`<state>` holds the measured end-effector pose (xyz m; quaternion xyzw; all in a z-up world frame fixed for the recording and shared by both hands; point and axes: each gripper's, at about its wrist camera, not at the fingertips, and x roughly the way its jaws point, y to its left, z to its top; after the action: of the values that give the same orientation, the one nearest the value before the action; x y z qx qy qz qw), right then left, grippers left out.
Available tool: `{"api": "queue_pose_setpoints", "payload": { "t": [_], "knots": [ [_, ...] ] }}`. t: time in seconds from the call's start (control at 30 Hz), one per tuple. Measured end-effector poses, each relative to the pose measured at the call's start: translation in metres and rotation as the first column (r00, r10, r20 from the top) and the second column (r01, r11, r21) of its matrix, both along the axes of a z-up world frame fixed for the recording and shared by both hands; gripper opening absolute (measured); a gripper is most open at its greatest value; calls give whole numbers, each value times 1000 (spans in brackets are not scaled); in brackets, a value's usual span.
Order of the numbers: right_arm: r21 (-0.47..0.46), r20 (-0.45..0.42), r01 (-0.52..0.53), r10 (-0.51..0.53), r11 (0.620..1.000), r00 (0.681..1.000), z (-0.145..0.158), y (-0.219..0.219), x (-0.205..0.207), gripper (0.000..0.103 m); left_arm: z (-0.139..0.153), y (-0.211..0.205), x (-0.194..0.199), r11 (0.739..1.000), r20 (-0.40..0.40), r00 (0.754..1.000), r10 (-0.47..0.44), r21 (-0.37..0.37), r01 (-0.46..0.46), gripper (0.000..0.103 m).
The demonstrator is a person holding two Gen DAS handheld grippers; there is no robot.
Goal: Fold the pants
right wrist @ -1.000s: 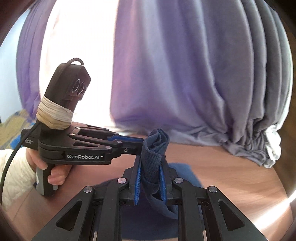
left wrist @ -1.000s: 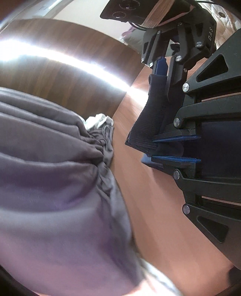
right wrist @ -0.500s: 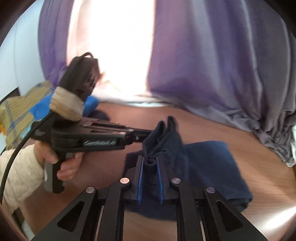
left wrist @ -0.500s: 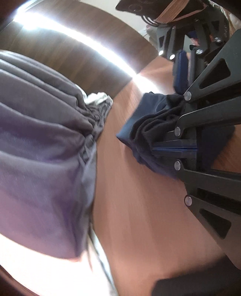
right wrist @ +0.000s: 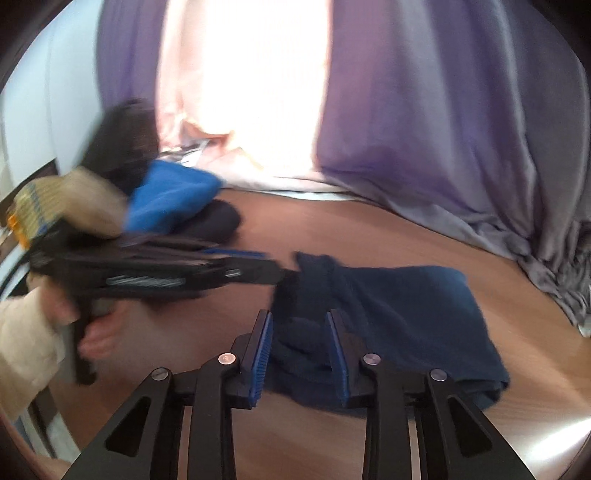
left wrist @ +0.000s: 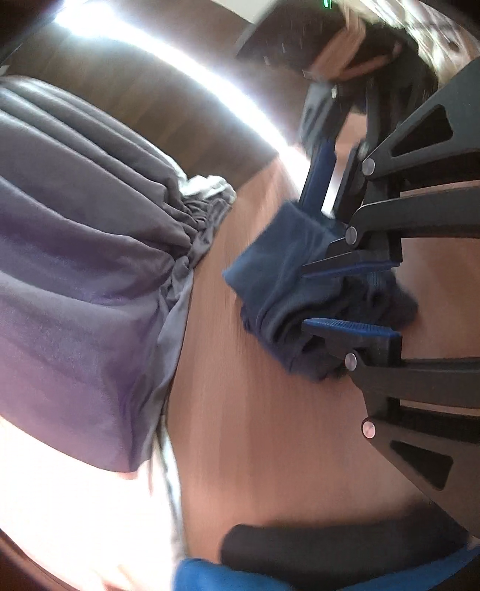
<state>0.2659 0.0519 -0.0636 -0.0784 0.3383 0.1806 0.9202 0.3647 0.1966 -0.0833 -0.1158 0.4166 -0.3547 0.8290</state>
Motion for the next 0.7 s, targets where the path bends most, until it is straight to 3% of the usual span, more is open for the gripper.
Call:
{"api": "queue_pose_setpoints", "payload": {
  "t": [0.17, 0.3, 0.5, 0.7],
  "knots": [
    [21, -36, 73, -72, 997, 997, -6, -29, 13, 31, 6, -21, -10, 999, -7, 1000, 22, 41, -22, 25],
    [8, -40, 75, -75, 997, 996, -12, -39, 20, 31, -2, -27, -2, 987, -6, 995, 103, 121, -102, 27],
    [68, -56, 22, -18, 997, 998, -16, -32, 22, 31, -9, -24, 17, 985, -23, 991, 132, 111, -129, 27],
    [111, -68, -19, 27, 994, 997, -22, -19, 26, 31, -14, -24, 38, 982, -28, 994, 110, 155, -105, 27]
  ]
}}
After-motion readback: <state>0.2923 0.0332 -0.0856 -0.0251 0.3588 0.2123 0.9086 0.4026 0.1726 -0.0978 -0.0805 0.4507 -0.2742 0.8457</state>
